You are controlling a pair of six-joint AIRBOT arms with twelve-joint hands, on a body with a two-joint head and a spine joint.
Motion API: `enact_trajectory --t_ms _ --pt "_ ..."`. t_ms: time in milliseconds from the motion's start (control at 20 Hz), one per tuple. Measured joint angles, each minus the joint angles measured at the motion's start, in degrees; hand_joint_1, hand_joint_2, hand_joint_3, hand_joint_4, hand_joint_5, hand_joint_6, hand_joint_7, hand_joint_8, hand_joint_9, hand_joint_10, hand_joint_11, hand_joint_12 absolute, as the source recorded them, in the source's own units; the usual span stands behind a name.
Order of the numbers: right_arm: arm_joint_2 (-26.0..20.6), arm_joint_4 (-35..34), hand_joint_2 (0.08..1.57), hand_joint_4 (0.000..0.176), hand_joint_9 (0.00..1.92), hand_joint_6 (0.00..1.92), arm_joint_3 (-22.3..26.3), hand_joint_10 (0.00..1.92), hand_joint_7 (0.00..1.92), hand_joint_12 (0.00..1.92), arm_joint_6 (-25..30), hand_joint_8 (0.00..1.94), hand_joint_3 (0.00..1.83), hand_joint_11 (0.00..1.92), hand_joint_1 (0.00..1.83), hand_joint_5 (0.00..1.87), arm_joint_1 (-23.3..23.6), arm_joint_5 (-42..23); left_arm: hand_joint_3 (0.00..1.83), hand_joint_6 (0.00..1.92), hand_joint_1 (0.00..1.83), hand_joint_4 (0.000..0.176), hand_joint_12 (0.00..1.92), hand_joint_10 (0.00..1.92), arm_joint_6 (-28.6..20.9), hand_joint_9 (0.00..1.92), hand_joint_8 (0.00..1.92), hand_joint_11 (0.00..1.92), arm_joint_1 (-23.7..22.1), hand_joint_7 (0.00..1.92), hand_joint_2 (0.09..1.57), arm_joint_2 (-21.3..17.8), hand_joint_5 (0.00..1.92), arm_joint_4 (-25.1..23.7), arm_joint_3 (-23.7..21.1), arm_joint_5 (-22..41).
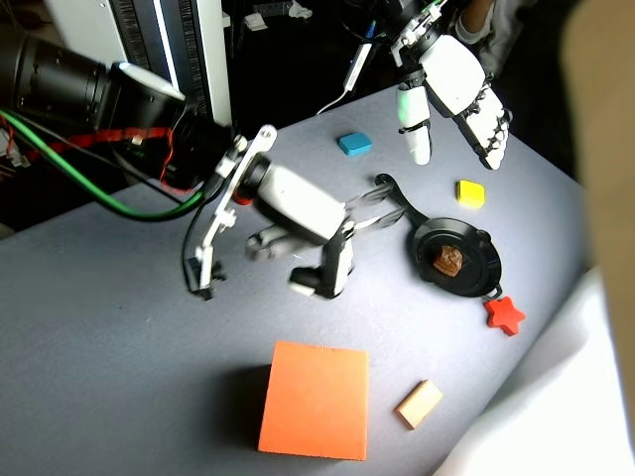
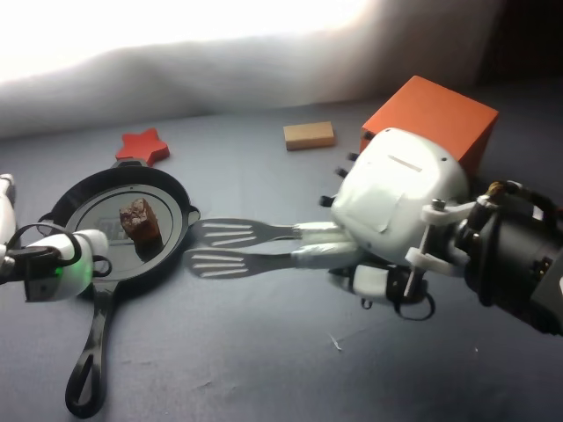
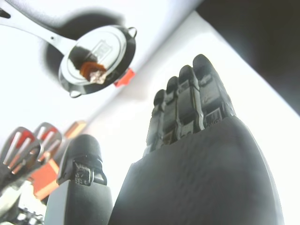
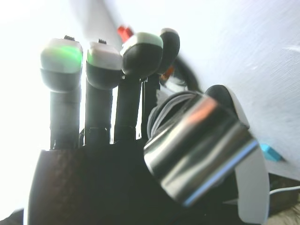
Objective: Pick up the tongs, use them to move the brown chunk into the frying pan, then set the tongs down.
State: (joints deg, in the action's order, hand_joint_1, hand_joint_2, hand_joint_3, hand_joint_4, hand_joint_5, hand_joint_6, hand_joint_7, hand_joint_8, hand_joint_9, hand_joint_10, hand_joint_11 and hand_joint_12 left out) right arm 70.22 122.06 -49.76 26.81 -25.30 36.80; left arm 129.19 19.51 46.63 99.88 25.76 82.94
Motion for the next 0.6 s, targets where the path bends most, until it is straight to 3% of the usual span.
enact_trajectory --t_ms 50,200,350,450,550,600 --pt "0.33 0.28 1.51 0.000 1.12 1.02 -0.48 1.81 1.15 1.92 0.00 1.41 0.00 1.07 0.19 0.89 -0.76 0.42 0.00 0.00 0.09 0.000 0.37 0.00 -0.02 0.10 0.00 0.00 0.00 0.10 1.28 -0.02 0.08 0.00 0.02 -0.70" --pt "2.78 0.90 1.42 0.000 0.97 0.90 -3.15 1.44 1.03 1.85 0.50 1.03 0.00 0.84 0.35 0.84 -4.17 0.70 0.00 0.00 0.06 0.000 0.38 0.00 -0.02 0.10 0.00 0.00 0.00 0.11 1.28 0.00 0.07 -0.26 1.20 -8.04" --pt "4.76 1.64 1.34 0.000 0.68 0.83 -5.97 1.39 0.78 1.84 3.15 1.00 0.00 0.48 0.39 0.61 -4.68 1.97 0.00 0.00 0.08 0.000 0.30 0.00 0.20 0.08 0.00 0.00 -0.87 0.09 1.27 0.00 0.08 -2.10 2.40 -16.33" --pt "5.44 1.88 1.30 0.000 0.58 0.72 -6.71 1.29 0.66 1.80 4.50 0.76 0.00 0.31 0.37 0.47 -4.94 3.72 0.00 0.00 0.09 0.000 0.28 0.00 0.35 0.08 0.00 0.00 -1.73 0.09 1.28 0.26 0.06 -3.04 3.19 -19.87" --pt "5.75 2.73 1.25 0.000 0.34 0.48 -6.80 0.86 0.49 1.60 5.18 0.33 0.00 0.03 0.24 0.24 -5.53 4.09 0.00 0.00 0.08 0.000 0.34 0.00 0.66 0.09 0.00 0.00 -2.82 0.10 1.27 0.42 0.07 -4.63 3.63 -21.51" --pt "5.99 3.43 1.23 0.000 0.31 0.40 -6.80 0.68 0.46 1.48 5.68 0.19 0.00 0.00 0.23 0.21 -6.01 4.15 0.00 0.00 0.09 0.000 0.36 0.00 1.55 0.10 0.00 0.00 -3.63 0.10 1.27 0.55 0.07 -5.77 3.67 -22.16"
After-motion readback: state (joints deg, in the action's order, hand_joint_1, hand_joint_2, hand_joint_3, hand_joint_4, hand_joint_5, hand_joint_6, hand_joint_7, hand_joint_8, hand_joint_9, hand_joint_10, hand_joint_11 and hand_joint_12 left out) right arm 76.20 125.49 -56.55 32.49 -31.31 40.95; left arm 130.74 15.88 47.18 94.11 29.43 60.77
